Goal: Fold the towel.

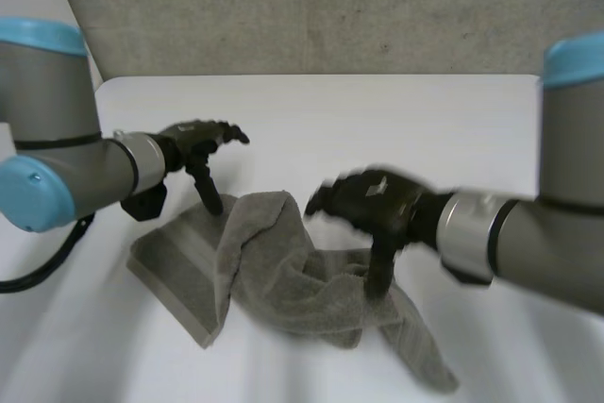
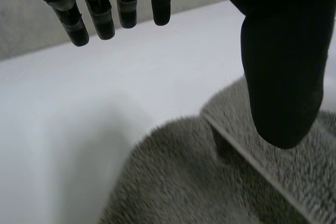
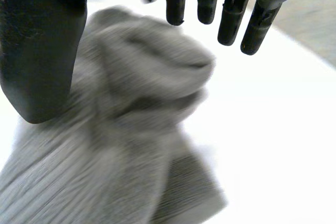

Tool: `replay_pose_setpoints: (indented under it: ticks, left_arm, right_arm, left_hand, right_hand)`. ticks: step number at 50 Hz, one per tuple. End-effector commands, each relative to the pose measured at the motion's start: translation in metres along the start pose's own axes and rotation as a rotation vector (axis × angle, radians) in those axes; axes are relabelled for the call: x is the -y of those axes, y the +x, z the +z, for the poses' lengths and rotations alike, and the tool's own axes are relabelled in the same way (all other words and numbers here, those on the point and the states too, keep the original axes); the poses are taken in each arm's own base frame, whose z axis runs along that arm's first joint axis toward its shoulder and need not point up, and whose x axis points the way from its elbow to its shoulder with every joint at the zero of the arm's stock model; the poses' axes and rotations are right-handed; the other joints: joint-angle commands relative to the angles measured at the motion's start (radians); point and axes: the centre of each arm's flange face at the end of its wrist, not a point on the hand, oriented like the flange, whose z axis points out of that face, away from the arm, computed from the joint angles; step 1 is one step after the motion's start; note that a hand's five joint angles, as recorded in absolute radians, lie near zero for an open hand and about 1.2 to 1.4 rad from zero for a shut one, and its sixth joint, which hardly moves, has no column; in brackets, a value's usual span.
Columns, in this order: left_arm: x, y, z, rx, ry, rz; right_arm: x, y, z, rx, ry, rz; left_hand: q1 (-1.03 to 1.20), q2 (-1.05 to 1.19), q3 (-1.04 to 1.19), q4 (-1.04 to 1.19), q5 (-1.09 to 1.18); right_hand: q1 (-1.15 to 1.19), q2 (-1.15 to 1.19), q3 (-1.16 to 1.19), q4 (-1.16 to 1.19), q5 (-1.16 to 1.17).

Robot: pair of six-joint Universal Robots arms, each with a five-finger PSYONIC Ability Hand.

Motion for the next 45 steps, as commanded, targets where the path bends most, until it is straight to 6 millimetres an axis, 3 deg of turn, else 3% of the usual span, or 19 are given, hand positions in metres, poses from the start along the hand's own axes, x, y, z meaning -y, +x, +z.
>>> replay_pose_setpoints:
  ticks: [1,7,15,17,23,25,39,45]
  left_arm:
    - [0.036,0.01,-0.046,0.011,0.116,-0.018]
    - [0.031,0.018,-0.069,0.002,0.115,-0.137]
    - [-0.005,0.033,-0.083,0.027,0.088,-0.247]
    - [-0.02,0.04,-0.079,0.064,0.1,-0.256]
    - [-0.036,0.041,-0.071,0.17,0.152,-0.245]
    - [-0.047,0.037,-0.06,0.239,0.162,-0.251]
    - [-0.089,0.049,-0.022,0.241,0.05,-0.239]
    - [-0.104,0.048,-0.011,0.269,0.015,-0.232]
  right_arm:
    - [0.031,0.048,0.0,-0.13,0.173,0.187]
    - [0.03,0.06,0.021,-0.13,0.186,0.268]
    - [0.037,0.062,0.062,-0.095,0.207,0.297]
    - [0.038,0.058,0.077,-0.088,0.199,0.285]
    - [0.028,0.059,0.097,-0.099,0.142,0.261]
    - [0.024,0.048,0.105,-0.103,0.101,0.219]
    - [0.005,0.043,0.105,-0.188,0.031,0.136]
    - [0.005,0.044,0.108,-0.197,0.052,0.131]
  left_hand:
    - [0.01,0.012,0.013,0.013,-0.004]
    - [0.031,0.033,0.033,0.033,0.017]
    - [0.052,0.054,0.054,0.054,0.037]
    - [0.06,0.062,0.062,0.063,0.046]
    - [0.09,0.092,0.092,0.092,0.075]
    - [0.113,0.115,0.115,0.116,0.099]
    - [0.184,0.186,0.186,0.186,0.169]
    - [0.539,0.541,0.541,0.541,0.525]
  right_hand:
    - [-0.04,-0.048,-0.046,-0.063,-0.045]
    - [-0.025,-0.034,-0.032,-0.048,-0.03]
    - [-0.011,-0.019,-0.017,-0.034,-0.015]
    - [0.004,-0.005,-0.002,-0.019,-0.001]
    - [0.01,0.001,0.004,-0.013,0.005]
    - [0.01,0.001,0.004,-0.013,0.005]
    - [0.001,-0.007,-0.005,-0.022,-0.003]
    - [-0.002,-0.01,-0.008,-0.025,-0.006]
